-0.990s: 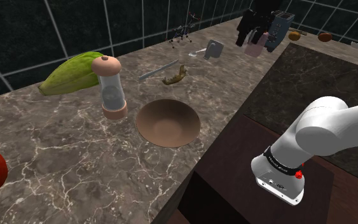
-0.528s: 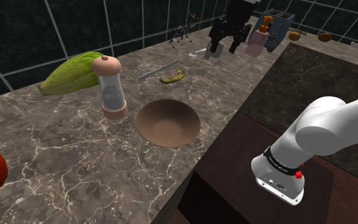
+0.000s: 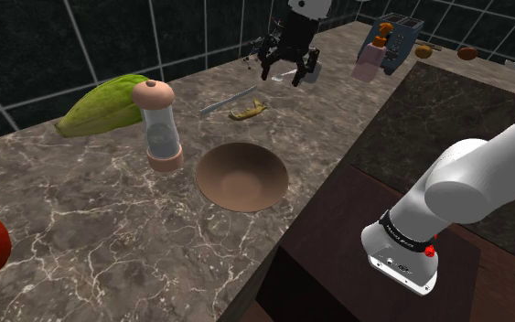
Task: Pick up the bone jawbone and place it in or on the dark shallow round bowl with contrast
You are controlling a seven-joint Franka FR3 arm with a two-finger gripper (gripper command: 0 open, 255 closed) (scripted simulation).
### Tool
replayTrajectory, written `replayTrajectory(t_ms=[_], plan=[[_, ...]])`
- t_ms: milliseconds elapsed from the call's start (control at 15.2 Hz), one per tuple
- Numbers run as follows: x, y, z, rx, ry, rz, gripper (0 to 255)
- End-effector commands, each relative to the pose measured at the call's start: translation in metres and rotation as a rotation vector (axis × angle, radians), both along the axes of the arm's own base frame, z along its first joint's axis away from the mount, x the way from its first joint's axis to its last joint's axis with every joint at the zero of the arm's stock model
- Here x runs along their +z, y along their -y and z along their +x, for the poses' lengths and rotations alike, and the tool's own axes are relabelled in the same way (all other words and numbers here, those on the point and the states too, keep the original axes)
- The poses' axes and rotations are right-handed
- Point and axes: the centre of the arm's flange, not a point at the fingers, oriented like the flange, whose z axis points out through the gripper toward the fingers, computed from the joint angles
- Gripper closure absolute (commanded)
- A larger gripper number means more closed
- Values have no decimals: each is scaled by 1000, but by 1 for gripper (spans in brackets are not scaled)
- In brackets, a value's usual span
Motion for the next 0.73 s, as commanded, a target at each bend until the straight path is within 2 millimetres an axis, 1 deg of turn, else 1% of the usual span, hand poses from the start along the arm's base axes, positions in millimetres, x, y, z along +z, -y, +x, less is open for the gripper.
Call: replayTrajectory(t_ms=[0, 66, 528, 660], plan=[[-13, -9, 22, -56, -2, 24, 0], [-18, -12, 32, -81, -3, 35, 0], [-54, -19, 35, -81, -3, 35, 0], [-57, -20, 36, -81, -3, 35, 0]])
